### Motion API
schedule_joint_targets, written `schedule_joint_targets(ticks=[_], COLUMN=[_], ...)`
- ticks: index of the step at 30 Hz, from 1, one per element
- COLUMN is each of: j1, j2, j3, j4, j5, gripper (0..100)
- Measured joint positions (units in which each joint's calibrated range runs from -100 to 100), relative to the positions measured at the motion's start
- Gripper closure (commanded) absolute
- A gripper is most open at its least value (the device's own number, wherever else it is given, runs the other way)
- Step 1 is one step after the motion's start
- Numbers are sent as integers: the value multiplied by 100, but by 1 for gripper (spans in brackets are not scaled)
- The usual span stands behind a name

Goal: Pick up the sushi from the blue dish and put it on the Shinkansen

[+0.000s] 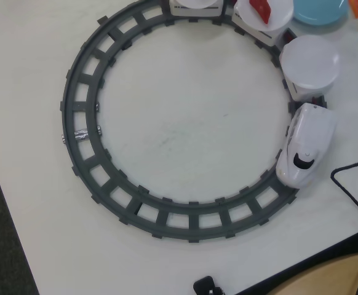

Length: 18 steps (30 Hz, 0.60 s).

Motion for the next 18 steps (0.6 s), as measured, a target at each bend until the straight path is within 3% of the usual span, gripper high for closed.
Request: schedule_joint_targets(ticks=[7,18], j1=[-1166,-1552], j2=[-758,160], j3=[1342,1549], j4=[-227,-1024], j5=[0,0], gripper=[98,98])
